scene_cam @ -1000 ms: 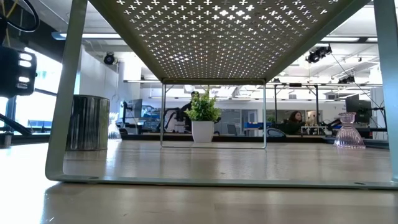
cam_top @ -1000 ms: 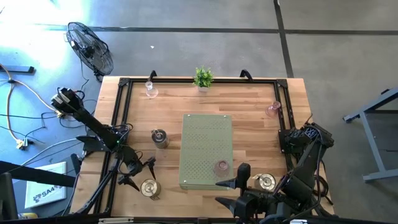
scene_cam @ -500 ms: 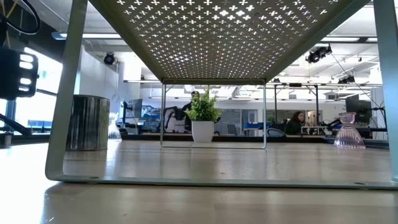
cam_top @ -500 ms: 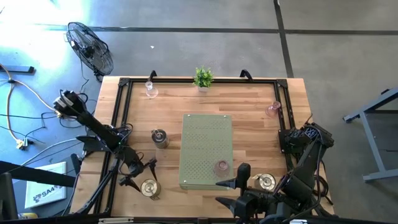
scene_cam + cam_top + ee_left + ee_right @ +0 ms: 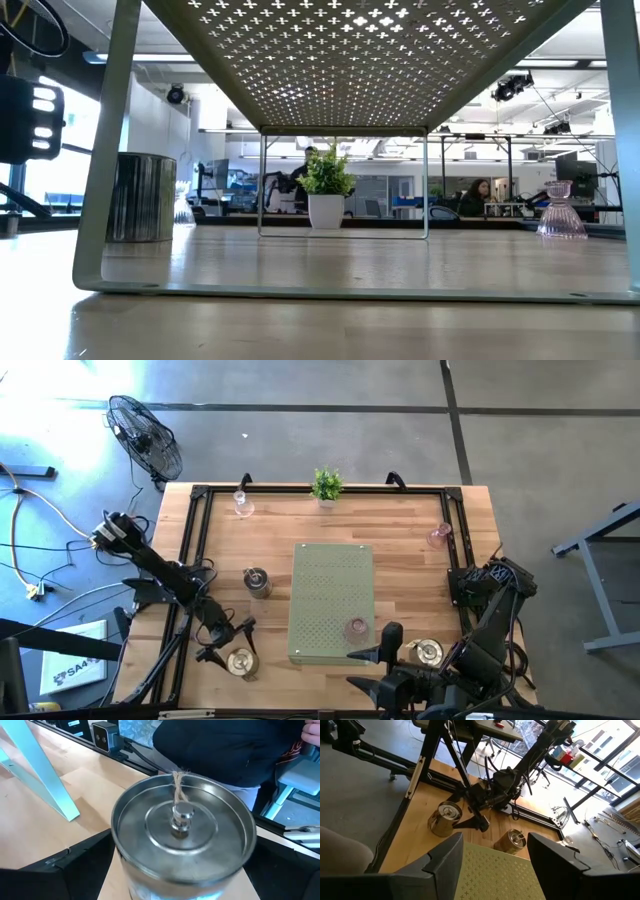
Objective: Pick & Place candle stick holders
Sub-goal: Put the pink scented candle on the shelf aligned with the purple candle holder
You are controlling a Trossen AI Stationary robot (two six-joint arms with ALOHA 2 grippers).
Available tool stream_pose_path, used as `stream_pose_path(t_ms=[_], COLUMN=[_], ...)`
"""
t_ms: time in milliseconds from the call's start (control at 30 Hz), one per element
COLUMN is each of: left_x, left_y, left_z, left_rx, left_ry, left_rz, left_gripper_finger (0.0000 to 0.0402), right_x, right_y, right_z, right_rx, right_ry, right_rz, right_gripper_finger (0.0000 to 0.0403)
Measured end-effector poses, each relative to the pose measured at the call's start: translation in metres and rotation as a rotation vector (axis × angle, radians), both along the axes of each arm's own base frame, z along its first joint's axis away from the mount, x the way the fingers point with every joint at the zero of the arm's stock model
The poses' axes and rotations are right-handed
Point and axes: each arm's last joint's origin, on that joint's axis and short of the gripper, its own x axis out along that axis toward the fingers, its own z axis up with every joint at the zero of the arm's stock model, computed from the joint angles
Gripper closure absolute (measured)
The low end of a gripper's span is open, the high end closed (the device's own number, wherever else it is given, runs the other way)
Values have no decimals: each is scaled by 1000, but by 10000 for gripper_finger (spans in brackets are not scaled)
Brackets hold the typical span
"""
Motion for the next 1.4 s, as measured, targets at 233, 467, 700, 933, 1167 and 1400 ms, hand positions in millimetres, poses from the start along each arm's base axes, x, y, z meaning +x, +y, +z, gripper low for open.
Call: stream_pose_path(t_ms=[233,467,700,933,1167,1400], left_x=[10,12,13,13,13,13], left_y=[-8,-10,-10,-10,-10,-10], left_z=[-3,-4,-4,-4,-4,-4], left_rx=[22,24,23,24,15,-12], left_ry=[18,21,22,22,37,72], left_rz=[-4,-3,21,25,32,50], left_gripper_finger=[7,7,7,7,7,7], right_x=[0,0,0,0,0,0], right_y=[0,0,0,-1,0,0], right_z=[0,0,-1,-1,-1,-1], right_rx=[0,-1,-8,-8,-8,-8], right_ry=[0,1,6,7,7,7], right_rz=[0,0,0,0,0,0], right_gripper_finger=[187,187,187,187,187,187])
